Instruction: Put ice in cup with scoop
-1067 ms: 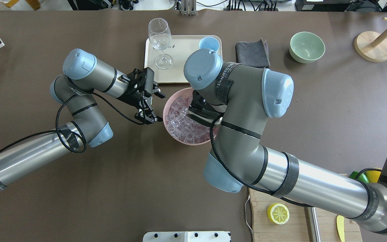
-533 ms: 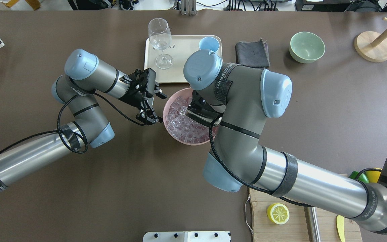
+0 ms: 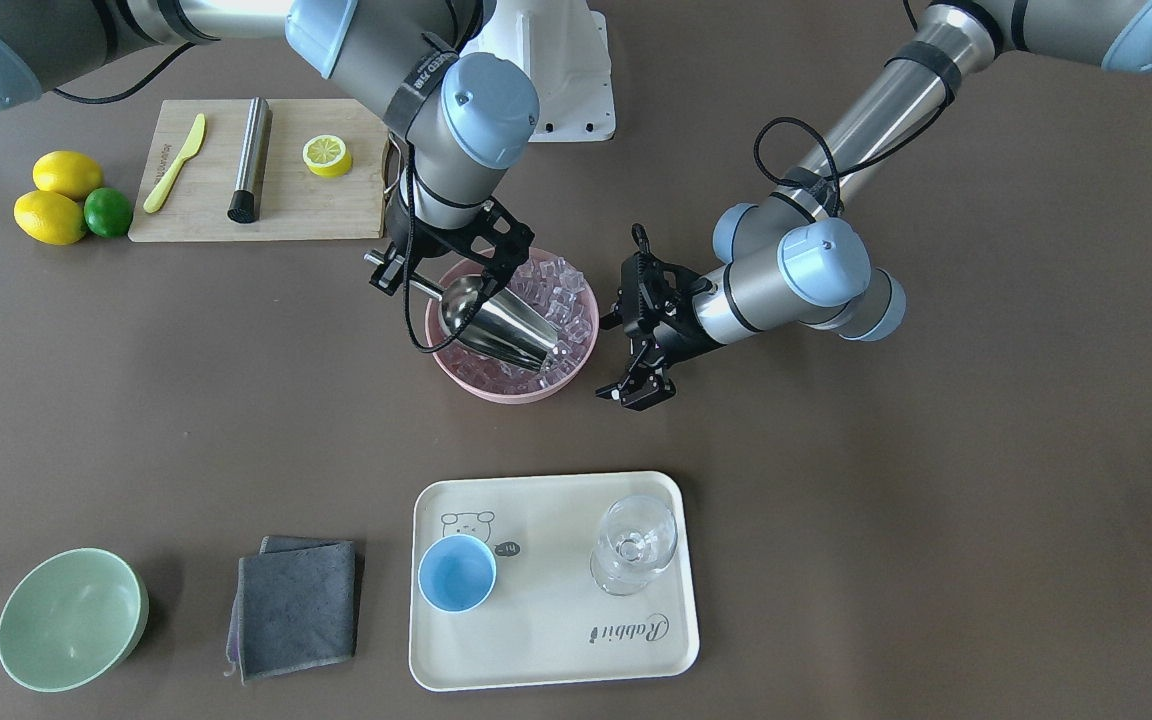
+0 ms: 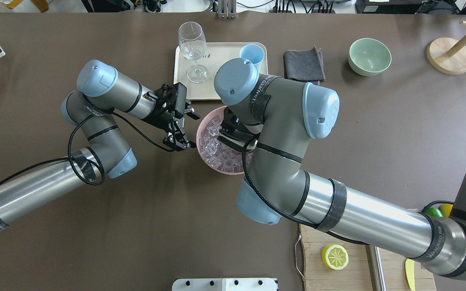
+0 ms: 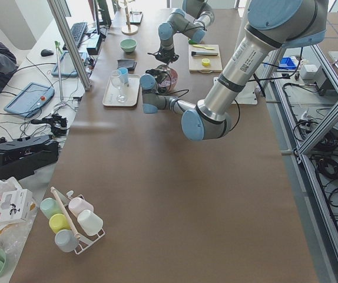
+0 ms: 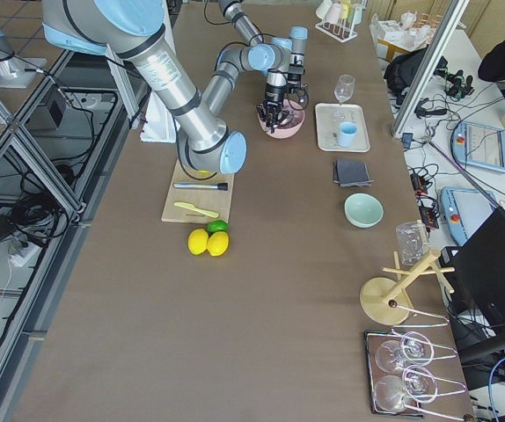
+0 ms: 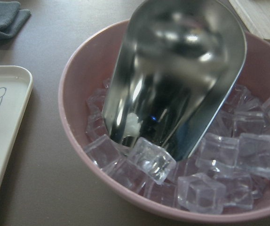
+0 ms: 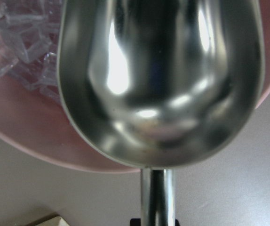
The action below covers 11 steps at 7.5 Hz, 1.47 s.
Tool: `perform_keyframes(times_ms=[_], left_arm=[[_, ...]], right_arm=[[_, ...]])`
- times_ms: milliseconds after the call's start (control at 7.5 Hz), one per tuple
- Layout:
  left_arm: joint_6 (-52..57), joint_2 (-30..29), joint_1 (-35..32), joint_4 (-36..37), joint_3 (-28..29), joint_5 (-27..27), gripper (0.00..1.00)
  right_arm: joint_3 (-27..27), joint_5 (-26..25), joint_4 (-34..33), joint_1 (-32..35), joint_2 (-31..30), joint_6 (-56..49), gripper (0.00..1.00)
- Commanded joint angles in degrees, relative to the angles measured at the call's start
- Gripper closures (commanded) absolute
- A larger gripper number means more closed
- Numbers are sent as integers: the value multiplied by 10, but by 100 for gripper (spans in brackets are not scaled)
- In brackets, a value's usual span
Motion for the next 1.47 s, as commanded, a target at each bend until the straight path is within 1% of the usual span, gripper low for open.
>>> perform_keyframes(times_ms=[0,133,400,667,933,1067,1333], left_arm=[[0,4,-1,-2,-11,0,4],[0,24,0,-3,-27,0,4],[0,27,0,-4,-29,1,4],[0,27,0,-4,-29,1,4],[0,27,0,-4,-29,0,4],[0,27,0,-4,-30,0,4],[0,28,0,-4,-30,0,4]], right_arm=[[5,26,31,0,-1,48,100],[19,27,34,0,-10,50,100],[45,27,43,1,-25,55,100],[54,31,71,1,-34,78,100],[69,37,81,1,-44,82,100],[82,38,87,1,-51,102,100],[127,25,142,3,-89,146,100]])
